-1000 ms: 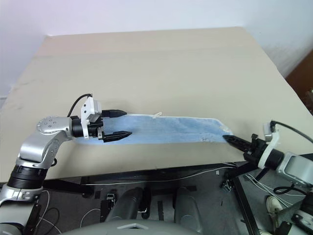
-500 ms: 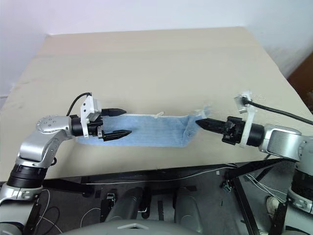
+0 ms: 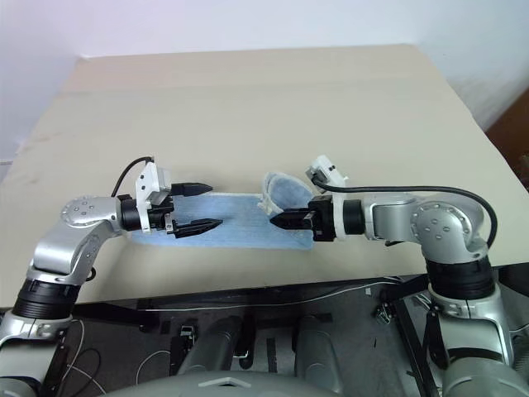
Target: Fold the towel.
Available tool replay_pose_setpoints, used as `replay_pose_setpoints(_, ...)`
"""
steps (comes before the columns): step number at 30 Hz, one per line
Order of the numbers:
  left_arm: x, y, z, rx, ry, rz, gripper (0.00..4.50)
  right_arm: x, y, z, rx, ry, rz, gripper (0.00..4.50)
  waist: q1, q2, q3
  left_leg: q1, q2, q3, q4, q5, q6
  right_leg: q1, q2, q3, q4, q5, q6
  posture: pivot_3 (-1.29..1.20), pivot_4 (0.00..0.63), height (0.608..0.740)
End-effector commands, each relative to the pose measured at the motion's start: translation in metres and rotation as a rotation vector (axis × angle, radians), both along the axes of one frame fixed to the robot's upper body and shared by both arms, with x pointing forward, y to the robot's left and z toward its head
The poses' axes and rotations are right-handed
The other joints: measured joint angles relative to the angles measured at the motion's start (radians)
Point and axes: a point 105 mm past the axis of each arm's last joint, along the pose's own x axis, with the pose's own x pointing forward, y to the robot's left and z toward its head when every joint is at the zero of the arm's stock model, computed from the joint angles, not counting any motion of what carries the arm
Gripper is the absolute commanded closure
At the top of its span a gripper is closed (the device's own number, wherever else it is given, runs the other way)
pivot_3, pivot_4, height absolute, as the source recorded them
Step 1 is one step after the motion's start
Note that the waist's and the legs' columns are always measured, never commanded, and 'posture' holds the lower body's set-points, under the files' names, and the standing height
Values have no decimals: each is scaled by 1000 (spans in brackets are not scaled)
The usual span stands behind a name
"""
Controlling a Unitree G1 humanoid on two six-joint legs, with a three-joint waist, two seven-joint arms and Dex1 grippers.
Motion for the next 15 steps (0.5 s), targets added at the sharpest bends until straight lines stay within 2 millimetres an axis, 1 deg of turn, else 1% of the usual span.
replay_pose_setpoints(1, -3, -2, 9, 15, -56, -13, 0, 5, 10, -1, -35, -31, 33, 4451, -1, 0, 0, 0, 0, 0, 0, 0, 0, 0, 0, 0, 0, 0, 0, 0, 150, 740)
replay_pose_setpoints(3, -3, -1, 9, 16, -59, -6, 0, 7, 16, -5, -75, -37, 51, 4451, -2, 0, 0, 0, 0, 0, 0, 0, 0, 0, 0, 0, 1, 0, 0, 0, 150, 740)
replay_pose_setpoints(8, -4, 2, 7, 21, -51, 4, 0, 12, 29, -2, -67, -86, 83, 4451, -3, 0, 0, 0, 0, 0, 0, 0, 0, -1, 0, 0, 1, 0, 0, 0, 150, 740)
replay_pose_setpoints(12, -4, 3, 6, 15, -47, 15, 0, 6, 35, -15, -115, -87, 131, 4451, 0, 0, 0, 0, 0, 0, 0, 0, 0, -1, 0, 0, 1, 0, 0, 0, 150, 740)
replay_pose_setpoints(15, -4, 5, 6, 19, -48, 21, 0, 1, 39, -15, -87, -66, 158, 4451, -2, 0, 0, 0, 0, 0, 0, 0, 0, -1, 0, 0, 1, 0, 0, 0, 150, 740)
